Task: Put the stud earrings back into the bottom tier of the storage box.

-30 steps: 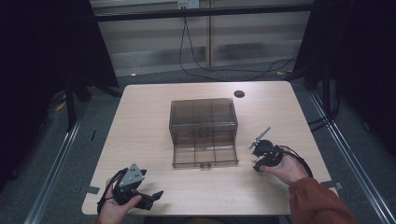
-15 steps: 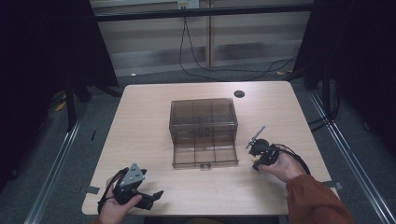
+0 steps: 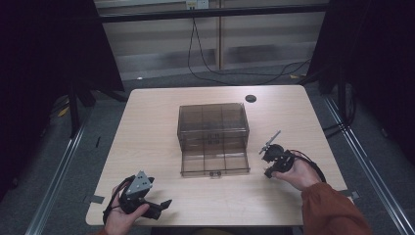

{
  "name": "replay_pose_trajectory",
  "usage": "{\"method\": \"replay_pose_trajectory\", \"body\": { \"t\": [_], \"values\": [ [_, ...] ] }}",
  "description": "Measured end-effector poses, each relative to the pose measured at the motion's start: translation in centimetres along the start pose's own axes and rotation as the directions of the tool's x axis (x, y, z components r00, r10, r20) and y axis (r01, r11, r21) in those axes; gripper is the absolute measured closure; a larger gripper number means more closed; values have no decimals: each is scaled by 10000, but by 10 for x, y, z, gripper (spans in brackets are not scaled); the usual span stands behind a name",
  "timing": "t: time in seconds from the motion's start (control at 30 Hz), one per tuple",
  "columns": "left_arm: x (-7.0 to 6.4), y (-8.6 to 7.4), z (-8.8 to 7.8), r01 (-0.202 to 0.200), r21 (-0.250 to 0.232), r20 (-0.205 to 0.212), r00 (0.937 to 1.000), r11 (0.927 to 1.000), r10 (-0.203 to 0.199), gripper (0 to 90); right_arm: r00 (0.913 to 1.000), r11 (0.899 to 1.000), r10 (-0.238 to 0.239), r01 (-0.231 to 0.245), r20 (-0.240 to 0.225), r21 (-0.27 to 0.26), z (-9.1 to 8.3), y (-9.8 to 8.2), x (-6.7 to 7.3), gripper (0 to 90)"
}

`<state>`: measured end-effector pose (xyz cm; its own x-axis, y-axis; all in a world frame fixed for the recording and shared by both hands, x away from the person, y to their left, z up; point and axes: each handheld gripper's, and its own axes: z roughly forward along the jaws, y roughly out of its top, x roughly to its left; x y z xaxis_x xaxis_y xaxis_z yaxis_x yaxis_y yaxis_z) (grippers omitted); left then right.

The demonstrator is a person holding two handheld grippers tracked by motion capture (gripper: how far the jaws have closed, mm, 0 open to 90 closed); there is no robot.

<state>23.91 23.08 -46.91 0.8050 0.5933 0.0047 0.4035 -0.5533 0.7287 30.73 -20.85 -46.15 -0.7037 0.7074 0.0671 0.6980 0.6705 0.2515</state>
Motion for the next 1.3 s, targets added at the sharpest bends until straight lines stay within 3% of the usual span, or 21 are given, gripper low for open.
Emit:
{"method": "replay_pose_trajectory", "body": {
  "t": [0.27, 0.3, 0.73, 1.3],
  "values": [
    [-1, -1, 0, 146, -26, 142, 9998, 9999, -145, 42, 9991, 9990, 263, -275, -337, -350, -6, 1, 0, 861],
    [0, -1, 0, 9, 75, 102, 9999, 10000, -9, 42, 9992, 9990, 195, -209, -354, -405, -6, 1, 0, 861],
    [0, -1, 0, 94, 17, 134, 9999, 10000, -94, 43, 9974, 9959, -113, 48, -714, -908, -16, 6, 4, 861],
    [-5, 1, 0, -96, 33, 344, 9994, 9999, 95, 47, 9930, 9853, -677, 514, -966, -1626, -32, 30, 13, 861]
  ]
}}
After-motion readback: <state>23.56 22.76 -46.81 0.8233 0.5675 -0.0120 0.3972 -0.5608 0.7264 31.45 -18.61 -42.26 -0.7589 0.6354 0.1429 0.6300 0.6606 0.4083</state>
